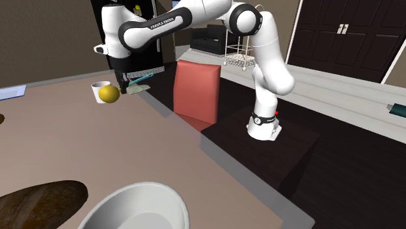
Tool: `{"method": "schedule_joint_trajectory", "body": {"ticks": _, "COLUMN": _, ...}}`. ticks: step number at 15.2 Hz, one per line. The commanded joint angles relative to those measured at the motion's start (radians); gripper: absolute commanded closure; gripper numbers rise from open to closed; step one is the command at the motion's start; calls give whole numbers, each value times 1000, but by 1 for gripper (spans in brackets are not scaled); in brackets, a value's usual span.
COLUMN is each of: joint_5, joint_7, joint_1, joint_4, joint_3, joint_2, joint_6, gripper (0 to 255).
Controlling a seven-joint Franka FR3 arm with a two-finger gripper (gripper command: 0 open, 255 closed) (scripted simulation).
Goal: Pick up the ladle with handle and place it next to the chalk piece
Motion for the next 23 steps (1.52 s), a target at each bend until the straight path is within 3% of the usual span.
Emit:
{"method": "schedule_joint_trajectory", "body": {"ticks": 1, "joint_5": 16, "joint_7": -46, "joint_1": -35, "joint_4": 52, "joint_3": -7, "joint_2": 32, "joint_6": -18, "gripper": 255}}
{"method": "schedule_joint_trajectory", "body": {"ticks": 3, "joint_5": 36, "joint_7": -95, "joint_1": -77, "joint_4": 126, "joint_3": -13, "joint_2": 81, "joint_6": -40, "gripper": 255}}
{"method": "schedule_joint_trajectory", "body": {"ticks": 23, "joint_5": 46, "joint_7": -90, "joint_1": -77, "joint_4": -37, "joint_3": -4, "joint_2": 151, "joint_6": 192, "gripper": 255}}
